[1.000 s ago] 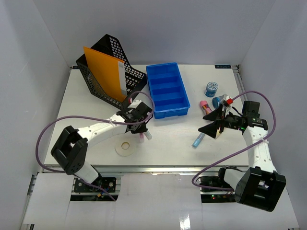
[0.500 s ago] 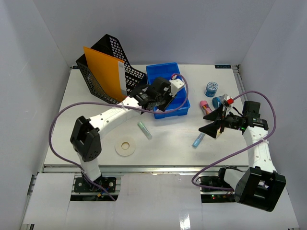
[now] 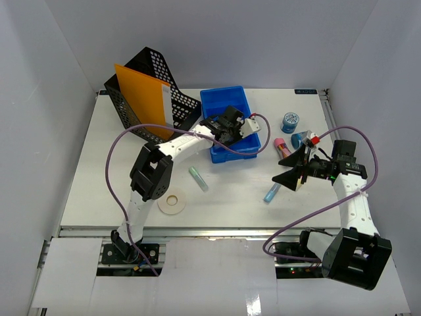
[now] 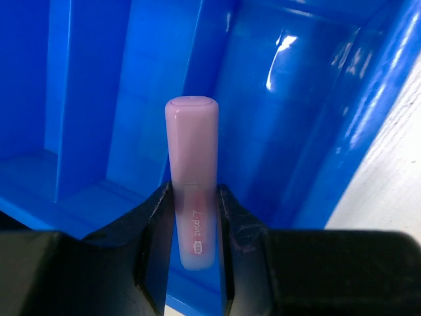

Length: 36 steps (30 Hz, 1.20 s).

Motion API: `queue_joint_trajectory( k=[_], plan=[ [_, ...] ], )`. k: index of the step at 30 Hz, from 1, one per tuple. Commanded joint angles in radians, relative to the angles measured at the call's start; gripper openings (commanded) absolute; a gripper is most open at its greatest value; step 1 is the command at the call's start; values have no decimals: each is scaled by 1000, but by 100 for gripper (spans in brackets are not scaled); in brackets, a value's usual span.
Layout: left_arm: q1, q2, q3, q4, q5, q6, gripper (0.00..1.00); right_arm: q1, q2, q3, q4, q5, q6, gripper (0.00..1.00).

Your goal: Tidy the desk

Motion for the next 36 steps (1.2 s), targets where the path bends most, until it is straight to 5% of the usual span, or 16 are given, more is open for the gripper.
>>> queue_joint_trajectory(
  k=[1,6,11,12,14,15,18,22,28,36],
  plan=[
    [7,-26,27,3,53,35,36,-3,10,-6,-1,-21,-26,94],
    [5,-33,12,30,66,-58,66,-3,26,-4,-79,-27,-137,92],
    [5,-67,53,44,113,-169,78,9,96,77,-493,-21,-702,90],
    [5,-84,59,46,105,-193,79,13,112,95,-579,10,-884,90],
    [7,-125,66,57,90,-247,79,37,121,124,-605,121,-993,90],
    [6,-148,65,63,84,-274,93,47,117,123,-605,176,-1075,90],
    [6,-275,-19,99,88,-402,98,89,114,86,-528,445,-1270,90],
    [8,-532,-277,218,132,-533,98,149,153,69,-432,655,-1344,91],
    [28,-988,-771,332,83,-746,98,262,241,68,-361,773,-1370,98],
    [50,-1484,-1207,297,-48,-992,98,424,363,63,-215,871,-1243,86]
  ],
)
